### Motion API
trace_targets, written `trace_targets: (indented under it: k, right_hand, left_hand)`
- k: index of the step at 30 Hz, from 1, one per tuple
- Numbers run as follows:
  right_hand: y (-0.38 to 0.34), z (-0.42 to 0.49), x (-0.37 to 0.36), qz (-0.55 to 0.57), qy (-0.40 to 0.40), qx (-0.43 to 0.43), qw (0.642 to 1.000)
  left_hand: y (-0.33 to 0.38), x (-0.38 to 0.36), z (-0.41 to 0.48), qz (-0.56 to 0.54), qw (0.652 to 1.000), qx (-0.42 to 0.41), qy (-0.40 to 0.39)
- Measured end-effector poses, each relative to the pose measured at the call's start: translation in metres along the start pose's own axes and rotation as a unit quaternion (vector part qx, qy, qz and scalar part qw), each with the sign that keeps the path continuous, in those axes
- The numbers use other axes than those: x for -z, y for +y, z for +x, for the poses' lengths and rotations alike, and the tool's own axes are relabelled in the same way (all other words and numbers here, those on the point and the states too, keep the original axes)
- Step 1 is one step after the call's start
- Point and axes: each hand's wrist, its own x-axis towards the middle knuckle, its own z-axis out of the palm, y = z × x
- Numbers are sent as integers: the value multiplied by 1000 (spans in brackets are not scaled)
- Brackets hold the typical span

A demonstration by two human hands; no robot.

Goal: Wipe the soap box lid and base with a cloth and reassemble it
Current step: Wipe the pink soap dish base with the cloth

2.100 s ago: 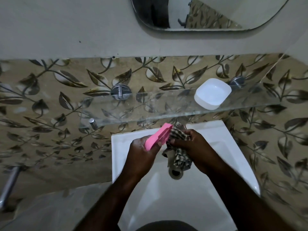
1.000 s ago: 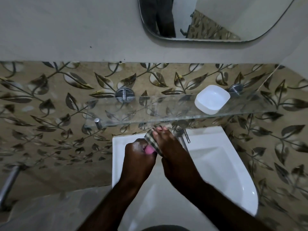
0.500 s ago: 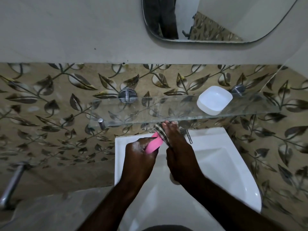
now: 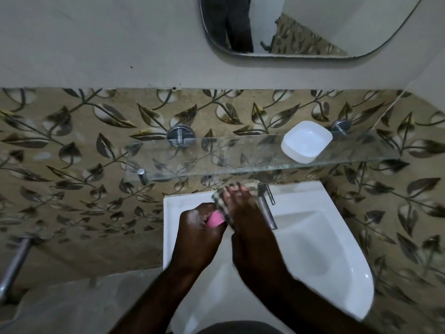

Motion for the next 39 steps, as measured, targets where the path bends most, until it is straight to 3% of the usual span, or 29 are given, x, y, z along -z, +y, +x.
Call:
trace_targets:
  k: [4, 9, 15, 20, 26, 29, 32, 34, 37, 39]
  right_hand:
    - [8, -2, 2, -30, -27, 82, 996]
    - [35, 3, 7, -13, 48, -80, 996]
    - [7, -11, 0, -42, -33, 72, 996]
    - [31, -3, 2, -23, 15, -50, 998]
    - [2, -8, 2, -20, -29, 80, 996]
    - [30, -2, 7, 3, -18, 19, 1000]
    - [40, -1, 12, 127, -39, -54, 990]
    - [42, -1, 13, 239, -49, -122, 962]
    - [40, 9, 18, 312, -31, -209, 926]
    - [39, 13, 22, 407, -21, -283, 868]
  left_hand:
    - [5, 6, -4, -4, 1000, 0, -13]
    - [10, 7, -7, 31, 999, 14, -15]
    - [8, 7, -9, 46, 999, 13, -20]
    - [7, 5, -10, 43, 999, 28, -13]
    - [6, 3, -7, 34, 999, 34, -5]
    - [3, 4, -10, 45, 998, 49, -3]
    - [-2, 10, -11, -1, 998, 62, -22]
    - [-4, 14, -11, -63, 994, 89, -28]
    - [-1, 13, -11, -204, 967, 154, -6]
    - [-2, 11, -11, -287, 941, 181, -7]
